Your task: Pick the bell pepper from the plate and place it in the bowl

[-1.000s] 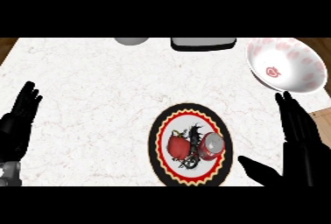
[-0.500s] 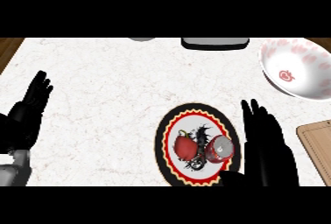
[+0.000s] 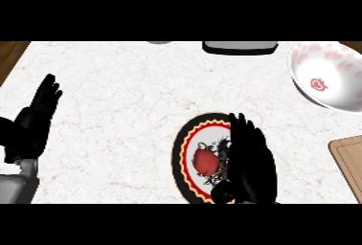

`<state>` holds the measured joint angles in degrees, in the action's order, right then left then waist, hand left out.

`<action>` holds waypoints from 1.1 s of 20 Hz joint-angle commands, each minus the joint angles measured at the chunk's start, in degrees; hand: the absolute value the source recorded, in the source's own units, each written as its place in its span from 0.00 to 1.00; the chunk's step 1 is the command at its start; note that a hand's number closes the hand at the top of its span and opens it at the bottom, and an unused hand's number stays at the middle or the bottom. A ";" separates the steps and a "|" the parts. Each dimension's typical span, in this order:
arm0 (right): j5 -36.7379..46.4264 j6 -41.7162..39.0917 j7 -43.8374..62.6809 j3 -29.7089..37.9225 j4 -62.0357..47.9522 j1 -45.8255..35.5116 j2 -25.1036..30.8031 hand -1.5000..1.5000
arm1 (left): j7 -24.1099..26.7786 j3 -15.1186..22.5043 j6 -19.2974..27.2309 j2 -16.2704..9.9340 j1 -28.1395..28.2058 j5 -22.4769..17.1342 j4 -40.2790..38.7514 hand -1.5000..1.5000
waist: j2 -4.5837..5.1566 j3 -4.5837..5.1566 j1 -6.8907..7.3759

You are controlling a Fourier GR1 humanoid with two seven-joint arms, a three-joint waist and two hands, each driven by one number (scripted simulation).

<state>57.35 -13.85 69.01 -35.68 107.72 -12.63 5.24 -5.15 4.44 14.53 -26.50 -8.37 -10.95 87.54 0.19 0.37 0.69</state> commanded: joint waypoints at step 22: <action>-2.94 -9.55 16.15 -0.89 -17.53 -7.54 -5.17 0.00 | -0.72 -1.15 -1.47 0.62 -0.75 0.87 -0.50 0.50 | -0.32 -0.30 0.28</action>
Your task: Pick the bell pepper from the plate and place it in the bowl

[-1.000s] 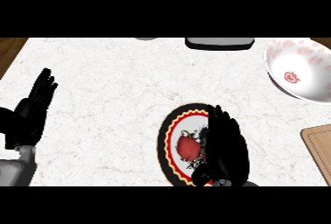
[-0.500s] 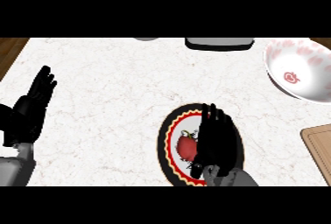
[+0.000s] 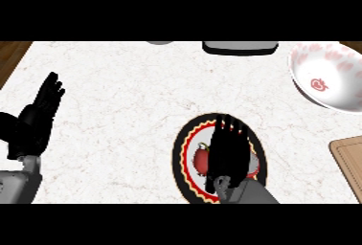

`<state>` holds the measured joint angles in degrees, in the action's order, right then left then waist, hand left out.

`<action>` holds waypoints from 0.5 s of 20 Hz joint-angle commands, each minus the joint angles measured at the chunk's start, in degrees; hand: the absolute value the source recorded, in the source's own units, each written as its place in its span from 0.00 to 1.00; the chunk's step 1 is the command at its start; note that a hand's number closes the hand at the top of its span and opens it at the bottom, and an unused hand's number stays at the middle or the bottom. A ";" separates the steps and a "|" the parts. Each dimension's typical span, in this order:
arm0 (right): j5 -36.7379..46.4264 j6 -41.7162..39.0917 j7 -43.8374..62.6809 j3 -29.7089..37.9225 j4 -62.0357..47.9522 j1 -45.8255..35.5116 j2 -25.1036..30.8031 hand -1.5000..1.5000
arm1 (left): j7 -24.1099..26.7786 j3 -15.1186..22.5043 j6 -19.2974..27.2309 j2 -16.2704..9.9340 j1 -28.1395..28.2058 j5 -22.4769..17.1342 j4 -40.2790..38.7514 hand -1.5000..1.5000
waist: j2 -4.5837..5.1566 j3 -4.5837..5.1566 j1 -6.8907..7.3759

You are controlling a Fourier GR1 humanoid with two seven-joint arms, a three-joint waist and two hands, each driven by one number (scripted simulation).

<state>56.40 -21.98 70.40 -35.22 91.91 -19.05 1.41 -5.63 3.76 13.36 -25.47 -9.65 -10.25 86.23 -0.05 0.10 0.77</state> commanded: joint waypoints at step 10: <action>-0.03 1.72 14.78 -3.76 -2.08 2.08 -1.34 0.00 | 1.04 0.29 0.53 2.18 1.35 2.01 0.26 0.50 | -0.12 -0.05 -0.54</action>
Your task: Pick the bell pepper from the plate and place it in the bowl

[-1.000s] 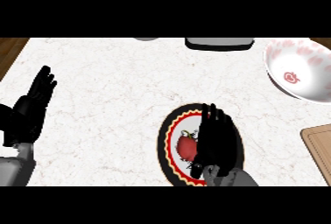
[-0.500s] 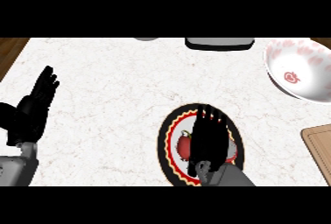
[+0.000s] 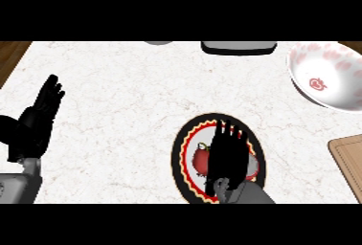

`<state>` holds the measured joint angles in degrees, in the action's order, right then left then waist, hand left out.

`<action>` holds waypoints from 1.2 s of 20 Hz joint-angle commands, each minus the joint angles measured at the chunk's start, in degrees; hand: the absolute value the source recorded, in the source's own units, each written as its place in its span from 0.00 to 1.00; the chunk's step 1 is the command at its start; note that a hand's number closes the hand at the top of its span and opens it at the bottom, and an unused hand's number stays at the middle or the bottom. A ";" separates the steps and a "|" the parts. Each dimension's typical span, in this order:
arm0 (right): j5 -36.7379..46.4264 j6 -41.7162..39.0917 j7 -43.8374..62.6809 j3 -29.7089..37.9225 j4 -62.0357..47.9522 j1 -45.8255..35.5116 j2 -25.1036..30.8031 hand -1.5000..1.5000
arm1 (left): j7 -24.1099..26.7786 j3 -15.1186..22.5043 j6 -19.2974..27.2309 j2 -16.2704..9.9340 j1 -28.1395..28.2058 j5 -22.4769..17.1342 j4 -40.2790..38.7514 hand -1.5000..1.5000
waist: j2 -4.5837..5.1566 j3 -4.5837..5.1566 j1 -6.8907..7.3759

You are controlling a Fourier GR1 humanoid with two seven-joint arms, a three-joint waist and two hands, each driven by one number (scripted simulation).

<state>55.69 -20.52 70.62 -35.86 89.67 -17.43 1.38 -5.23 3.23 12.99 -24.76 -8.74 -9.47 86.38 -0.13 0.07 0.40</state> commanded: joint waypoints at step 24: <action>0.21 12.04 6.19 -1.75 -16.18 -7.65 -1.33 1.00 | -0.72 -3.80 -4.65 0.02 1.37 0.36 1.51 0.50 | 0.07 -0.06 0.24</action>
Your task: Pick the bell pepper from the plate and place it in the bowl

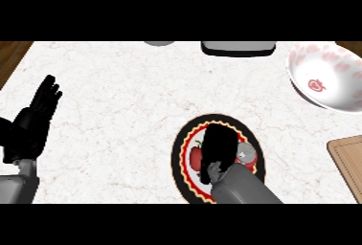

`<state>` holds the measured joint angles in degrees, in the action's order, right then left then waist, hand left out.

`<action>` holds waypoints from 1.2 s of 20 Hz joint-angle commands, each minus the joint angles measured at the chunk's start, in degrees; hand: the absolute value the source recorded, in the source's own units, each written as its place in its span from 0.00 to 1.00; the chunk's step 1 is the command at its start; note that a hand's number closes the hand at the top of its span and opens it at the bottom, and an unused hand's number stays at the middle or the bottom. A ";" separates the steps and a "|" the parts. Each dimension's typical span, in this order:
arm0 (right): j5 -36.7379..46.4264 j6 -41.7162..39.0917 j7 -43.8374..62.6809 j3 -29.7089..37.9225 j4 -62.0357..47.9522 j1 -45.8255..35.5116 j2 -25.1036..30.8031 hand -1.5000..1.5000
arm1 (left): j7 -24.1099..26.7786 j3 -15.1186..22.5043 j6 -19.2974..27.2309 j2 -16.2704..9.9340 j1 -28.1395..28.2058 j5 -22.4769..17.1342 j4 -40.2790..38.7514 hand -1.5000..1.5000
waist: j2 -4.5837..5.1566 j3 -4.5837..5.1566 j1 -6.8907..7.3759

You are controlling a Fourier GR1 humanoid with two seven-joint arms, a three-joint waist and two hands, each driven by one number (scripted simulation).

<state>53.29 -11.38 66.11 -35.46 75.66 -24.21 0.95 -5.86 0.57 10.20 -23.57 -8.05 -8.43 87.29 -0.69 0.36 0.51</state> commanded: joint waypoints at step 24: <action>13.44 21.85 -2.32 29.78 -28.95 -43.75 15.79 1.00 | 0.22 -1.63 -1.41 0.95 -3.43 1.04 -3.21 0.50 | 0.97 -0.31 0.15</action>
<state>64.50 5.46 59.25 -6.94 45.86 -64.71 16.29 -6.31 0.49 9.59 -22.24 -10.04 -6.80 86.93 0.41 0.03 1.83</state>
